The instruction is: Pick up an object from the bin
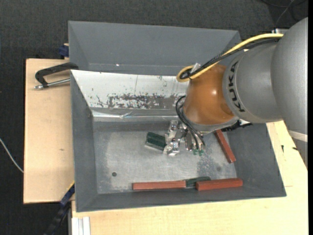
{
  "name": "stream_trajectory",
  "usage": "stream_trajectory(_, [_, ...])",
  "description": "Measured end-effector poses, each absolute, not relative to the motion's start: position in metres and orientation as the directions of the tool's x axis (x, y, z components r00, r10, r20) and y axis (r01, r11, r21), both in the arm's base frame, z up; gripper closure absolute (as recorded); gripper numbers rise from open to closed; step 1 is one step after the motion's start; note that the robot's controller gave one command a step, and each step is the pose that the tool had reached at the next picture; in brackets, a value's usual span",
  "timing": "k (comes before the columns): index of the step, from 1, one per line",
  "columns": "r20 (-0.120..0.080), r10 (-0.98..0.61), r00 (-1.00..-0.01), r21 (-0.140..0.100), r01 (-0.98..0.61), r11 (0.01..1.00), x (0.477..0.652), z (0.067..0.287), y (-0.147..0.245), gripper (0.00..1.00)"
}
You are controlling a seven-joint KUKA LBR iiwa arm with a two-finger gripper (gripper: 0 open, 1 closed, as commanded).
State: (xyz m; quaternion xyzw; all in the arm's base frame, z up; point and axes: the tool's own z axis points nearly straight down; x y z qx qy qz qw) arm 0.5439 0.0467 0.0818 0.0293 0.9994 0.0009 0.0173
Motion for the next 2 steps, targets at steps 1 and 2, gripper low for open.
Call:
stream_trajectory(1, [-0.005, 0.128, -0.992, 0.002, 0.128, 0.992, 0.5364, 0.2043, 0.0565, 1.0])
stream_trajectory(2, [-0.004, 0.129, -0.992, 0.002, 0.129, 0.992, 0.5361, 0.204, 0.0565, 1.0])
